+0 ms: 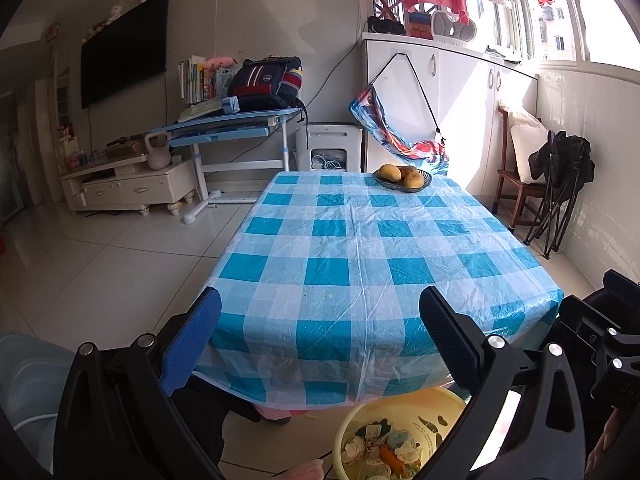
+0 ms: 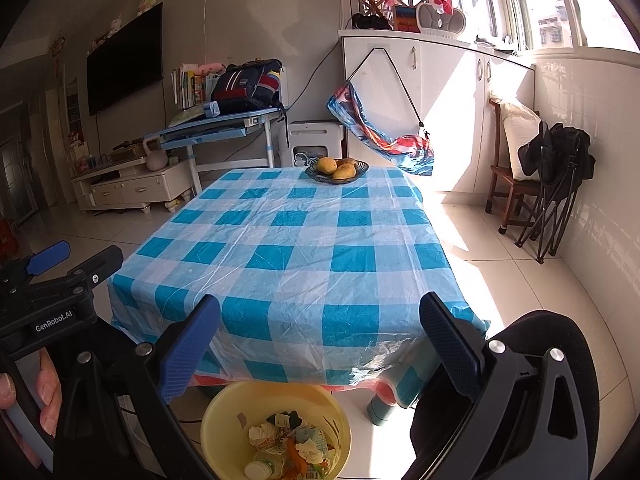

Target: Collect trash

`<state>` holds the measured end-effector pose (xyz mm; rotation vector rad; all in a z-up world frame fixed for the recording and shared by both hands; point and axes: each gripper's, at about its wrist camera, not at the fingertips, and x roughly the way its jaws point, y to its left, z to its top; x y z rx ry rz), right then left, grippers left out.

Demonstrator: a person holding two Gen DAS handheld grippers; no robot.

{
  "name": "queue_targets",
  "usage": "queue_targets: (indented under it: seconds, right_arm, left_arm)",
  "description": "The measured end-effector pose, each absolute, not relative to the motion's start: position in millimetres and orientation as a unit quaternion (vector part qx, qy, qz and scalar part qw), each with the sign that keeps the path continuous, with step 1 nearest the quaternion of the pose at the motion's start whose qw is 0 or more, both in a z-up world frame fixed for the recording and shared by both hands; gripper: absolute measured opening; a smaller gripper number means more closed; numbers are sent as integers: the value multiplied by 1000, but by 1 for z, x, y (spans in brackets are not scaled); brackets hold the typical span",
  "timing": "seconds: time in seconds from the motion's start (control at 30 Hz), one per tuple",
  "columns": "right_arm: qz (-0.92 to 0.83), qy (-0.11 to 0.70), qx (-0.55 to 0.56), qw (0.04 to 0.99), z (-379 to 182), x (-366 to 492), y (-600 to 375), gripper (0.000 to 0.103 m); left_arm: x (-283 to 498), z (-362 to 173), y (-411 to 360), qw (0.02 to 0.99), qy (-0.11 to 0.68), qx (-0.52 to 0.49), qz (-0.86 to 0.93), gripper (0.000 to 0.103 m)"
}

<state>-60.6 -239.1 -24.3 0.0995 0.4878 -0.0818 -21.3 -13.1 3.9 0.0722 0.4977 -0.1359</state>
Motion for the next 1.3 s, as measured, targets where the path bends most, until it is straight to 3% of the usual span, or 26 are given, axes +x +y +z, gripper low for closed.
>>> queue_targets:
  seconds: [0.67, 1.3]
  right_arm:
    - [-11, 223, 43, 974, -1, 3, -241, 95]
    - [6, 382, 75, 921, -56, 164, -268, 95]
  left_arm:
    - [37, 5, -31, 955, 284, 41, -79, 96]
    - [181, -44, -36, 910, 403, 68, -67, 96]
